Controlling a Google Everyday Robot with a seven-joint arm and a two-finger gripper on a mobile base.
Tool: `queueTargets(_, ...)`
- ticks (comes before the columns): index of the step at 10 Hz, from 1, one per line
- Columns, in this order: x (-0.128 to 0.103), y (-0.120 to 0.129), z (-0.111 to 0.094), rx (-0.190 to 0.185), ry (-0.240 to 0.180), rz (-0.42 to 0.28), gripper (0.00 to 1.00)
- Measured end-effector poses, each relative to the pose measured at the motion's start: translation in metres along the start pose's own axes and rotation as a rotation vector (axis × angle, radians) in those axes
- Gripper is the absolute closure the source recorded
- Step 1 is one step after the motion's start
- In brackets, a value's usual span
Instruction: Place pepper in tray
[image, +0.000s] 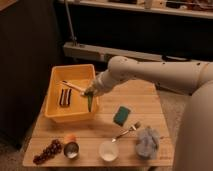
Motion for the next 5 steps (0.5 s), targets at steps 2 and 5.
queueTargets(2,-0.004,0.024,0.020,-0.094,0.002,0.008,1.00)
queueTargets(5,-0.003,0.029,0.025,-0.107,0.003,0.007,1.00)
